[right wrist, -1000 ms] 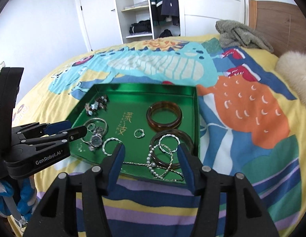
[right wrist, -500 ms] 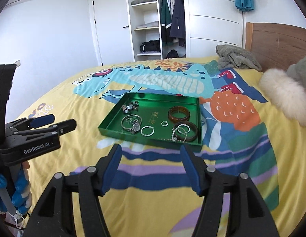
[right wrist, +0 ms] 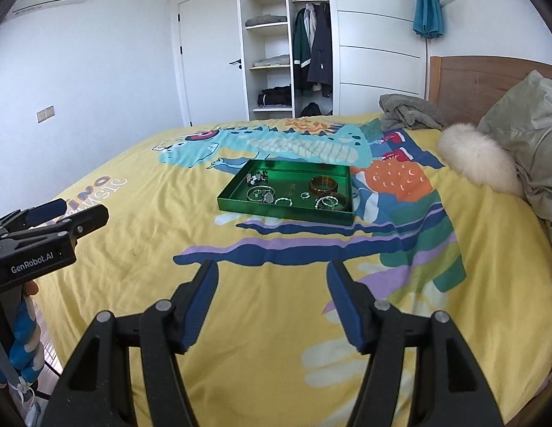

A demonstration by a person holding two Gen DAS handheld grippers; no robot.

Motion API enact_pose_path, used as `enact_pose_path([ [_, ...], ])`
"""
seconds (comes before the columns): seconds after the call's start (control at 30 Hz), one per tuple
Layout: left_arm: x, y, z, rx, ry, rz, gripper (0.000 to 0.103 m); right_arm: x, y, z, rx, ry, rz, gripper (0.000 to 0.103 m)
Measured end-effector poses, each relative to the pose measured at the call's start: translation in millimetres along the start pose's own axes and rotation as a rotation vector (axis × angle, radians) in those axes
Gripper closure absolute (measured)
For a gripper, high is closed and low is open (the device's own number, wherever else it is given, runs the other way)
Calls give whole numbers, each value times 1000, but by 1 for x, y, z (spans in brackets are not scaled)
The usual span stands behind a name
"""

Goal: Organize jewelry

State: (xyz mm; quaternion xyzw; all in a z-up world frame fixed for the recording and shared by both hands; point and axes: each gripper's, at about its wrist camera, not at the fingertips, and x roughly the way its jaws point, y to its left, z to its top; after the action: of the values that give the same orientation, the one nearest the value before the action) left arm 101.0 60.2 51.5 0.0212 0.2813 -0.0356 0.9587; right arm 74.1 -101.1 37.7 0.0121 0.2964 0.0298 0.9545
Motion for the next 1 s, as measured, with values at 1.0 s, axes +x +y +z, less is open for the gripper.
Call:
enact_pose_path([
  [1.0,-92,-26,-69,91,-114,-16,0,-84,11,-72,27,-66,-84,40],
])
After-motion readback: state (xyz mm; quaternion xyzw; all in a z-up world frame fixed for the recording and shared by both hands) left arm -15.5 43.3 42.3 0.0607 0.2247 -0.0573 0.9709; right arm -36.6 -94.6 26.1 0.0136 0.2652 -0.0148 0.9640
